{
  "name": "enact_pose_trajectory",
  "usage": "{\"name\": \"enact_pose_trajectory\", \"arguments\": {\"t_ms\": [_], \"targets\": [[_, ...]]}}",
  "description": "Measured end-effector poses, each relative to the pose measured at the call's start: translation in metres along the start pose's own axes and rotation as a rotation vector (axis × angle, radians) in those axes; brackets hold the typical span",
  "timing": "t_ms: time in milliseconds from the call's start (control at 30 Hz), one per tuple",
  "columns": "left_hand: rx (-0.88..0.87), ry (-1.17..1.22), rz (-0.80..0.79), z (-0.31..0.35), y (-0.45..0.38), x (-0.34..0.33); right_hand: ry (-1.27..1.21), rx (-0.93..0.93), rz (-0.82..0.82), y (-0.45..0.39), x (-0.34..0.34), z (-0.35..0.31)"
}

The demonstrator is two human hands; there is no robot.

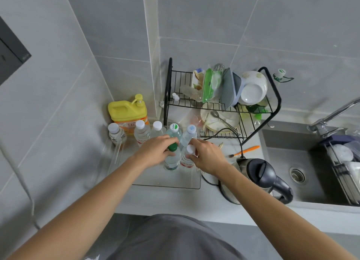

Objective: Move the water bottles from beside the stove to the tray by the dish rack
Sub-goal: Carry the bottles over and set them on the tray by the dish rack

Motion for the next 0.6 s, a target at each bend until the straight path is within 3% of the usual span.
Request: {"name": "enact_pose_trajectory", "arguments": {"t_ms": [333,600], "targets": [[0.045,-0.069,0.113,0.006,-0.002,0.009,0.046,0.008,-0.017,-0.016,0.016,0.006],[0.025,-0.124,0.022,0.014,-0.017,0.010,0.050,0.017,-0.020,-0.016,0.012,0.010]]}}
Point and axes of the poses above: each hand's wrist, its own y-axis away from the middle knuckle, its own x-axis out of the back of the hand, z = x × y, the point moved 6 cm from there along -y, towards the middle knuckle, and after that the axes turned 13 degrees about x, right-handed, at the moved point
